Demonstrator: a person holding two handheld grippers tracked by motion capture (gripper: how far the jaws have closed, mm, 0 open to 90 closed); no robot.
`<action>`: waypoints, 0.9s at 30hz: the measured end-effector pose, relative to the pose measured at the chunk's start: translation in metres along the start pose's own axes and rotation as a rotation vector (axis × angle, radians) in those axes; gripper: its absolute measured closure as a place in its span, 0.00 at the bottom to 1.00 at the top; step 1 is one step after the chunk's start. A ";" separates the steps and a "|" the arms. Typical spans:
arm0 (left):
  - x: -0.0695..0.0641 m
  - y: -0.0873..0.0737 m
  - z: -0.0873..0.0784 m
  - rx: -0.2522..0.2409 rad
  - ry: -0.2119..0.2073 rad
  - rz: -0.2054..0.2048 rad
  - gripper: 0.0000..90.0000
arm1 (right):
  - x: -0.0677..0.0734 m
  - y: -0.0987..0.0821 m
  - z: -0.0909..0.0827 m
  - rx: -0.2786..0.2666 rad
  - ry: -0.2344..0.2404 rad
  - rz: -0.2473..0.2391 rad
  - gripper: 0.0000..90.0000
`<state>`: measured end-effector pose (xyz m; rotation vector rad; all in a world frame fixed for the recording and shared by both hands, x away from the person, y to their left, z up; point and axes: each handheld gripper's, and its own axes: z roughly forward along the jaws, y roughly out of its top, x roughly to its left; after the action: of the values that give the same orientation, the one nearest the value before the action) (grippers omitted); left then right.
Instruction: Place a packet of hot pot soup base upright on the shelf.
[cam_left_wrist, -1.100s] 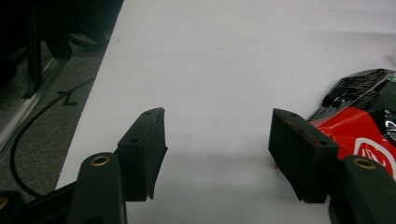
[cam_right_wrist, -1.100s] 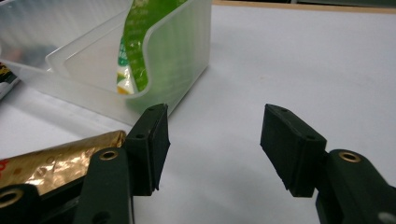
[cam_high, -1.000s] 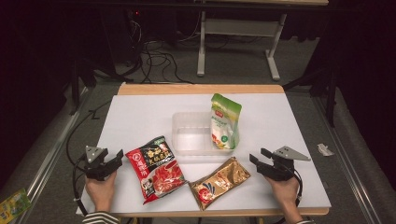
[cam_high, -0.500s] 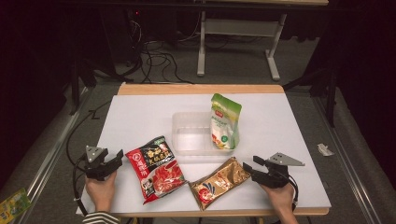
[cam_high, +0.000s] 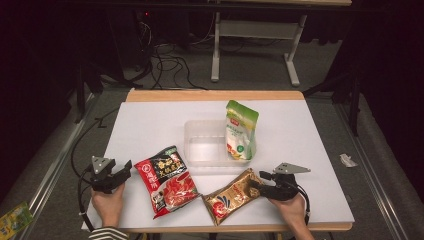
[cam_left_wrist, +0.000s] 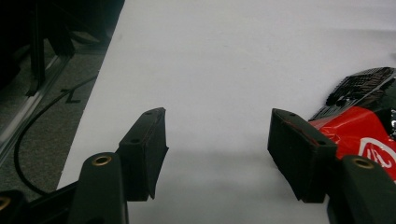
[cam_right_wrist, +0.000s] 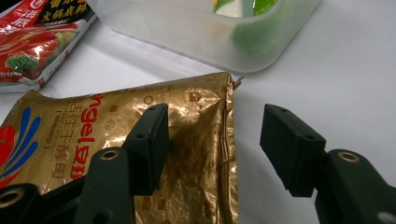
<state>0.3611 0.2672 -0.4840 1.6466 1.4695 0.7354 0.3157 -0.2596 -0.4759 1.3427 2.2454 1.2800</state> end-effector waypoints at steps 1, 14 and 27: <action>0.000 0.000 0.000 0.000 0.000 0.000 0.42 | 0.000 0.000 0.000 0.000 0.000 0.000 0.47; 0.000 0.000 0.000 0.005 0.005 0.002 0.42 | -0.002 0.000 0.008 0.075 0.056 0.013 0.72; 0.000 0.000 0.001 0.009 0.003 0.002 0.42 | 0.004 0.004 0.006 0.092 0.063 -0.038 0.99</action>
<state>0.3619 0.2667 -0.4840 1.6546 1.4756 0.7330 0.3194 -0.2524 -0.4757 1.3008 2.3882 1.2367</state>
